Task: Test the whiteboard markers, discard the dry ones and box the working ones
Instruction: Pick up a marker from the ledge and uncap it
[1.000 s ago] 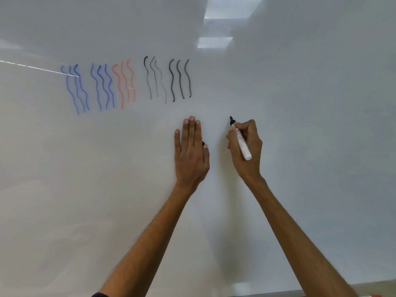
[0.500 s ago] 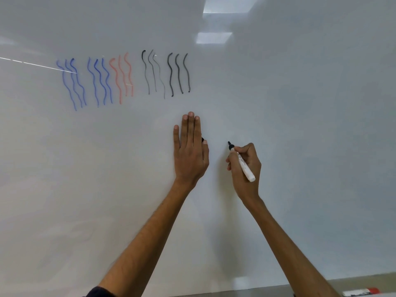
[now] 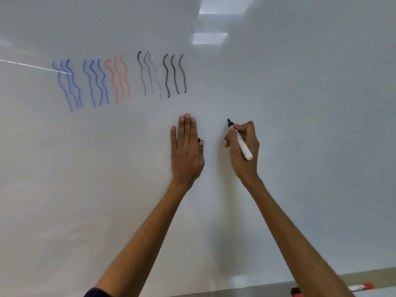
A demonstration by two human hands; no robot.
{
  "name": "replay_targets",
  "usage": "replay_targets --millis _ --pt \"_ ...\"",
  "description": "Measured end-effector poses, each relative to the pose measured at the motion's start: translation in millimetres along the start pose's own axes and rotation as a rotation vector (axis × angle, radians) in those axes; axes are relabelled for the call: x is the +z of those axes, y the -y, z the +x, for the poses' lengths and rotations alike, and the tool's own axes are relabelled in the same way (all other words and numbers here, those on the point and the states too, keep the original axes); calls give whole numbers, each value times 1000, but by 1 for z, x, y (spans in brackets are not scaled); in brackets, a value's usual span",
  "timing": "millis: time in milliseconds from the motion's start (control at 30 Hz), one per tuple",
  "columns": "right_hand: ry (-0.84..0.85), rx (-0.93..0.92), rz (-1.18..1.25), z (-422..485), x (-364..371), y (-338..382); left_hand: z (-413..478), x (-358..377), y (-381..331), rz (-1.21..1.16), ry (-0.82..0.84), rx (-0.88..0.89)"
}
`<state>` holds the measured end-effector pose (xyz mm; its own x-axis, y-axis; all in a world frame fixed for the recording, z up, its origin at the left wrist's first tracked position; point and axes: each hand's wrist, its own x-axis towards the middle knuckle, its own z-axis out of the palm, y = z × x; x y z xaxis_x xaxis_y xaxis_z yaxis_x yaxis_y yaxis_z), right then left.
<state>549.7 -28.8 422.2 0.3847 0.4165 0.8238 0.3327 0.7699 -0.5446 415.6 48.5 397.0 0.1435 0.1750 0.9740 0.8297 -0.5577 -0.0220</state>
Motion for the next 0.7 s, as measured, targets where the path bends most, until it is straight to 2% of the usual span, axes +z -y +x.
replay_targets --millis 133,333,567,700 --pt "-58 74 16 -17 -6 -10 -1 4 1 -12 -25 9" --pt "-5 127 -4 -36 -13 -13 -4 10 6 -42 -77 48" --pt "73 237 27 -41 -27 2 -6 -3 15 -179 -41 84" --pt "98 277 79 -47 -37 13 -6 -13 16 -246 12 36"
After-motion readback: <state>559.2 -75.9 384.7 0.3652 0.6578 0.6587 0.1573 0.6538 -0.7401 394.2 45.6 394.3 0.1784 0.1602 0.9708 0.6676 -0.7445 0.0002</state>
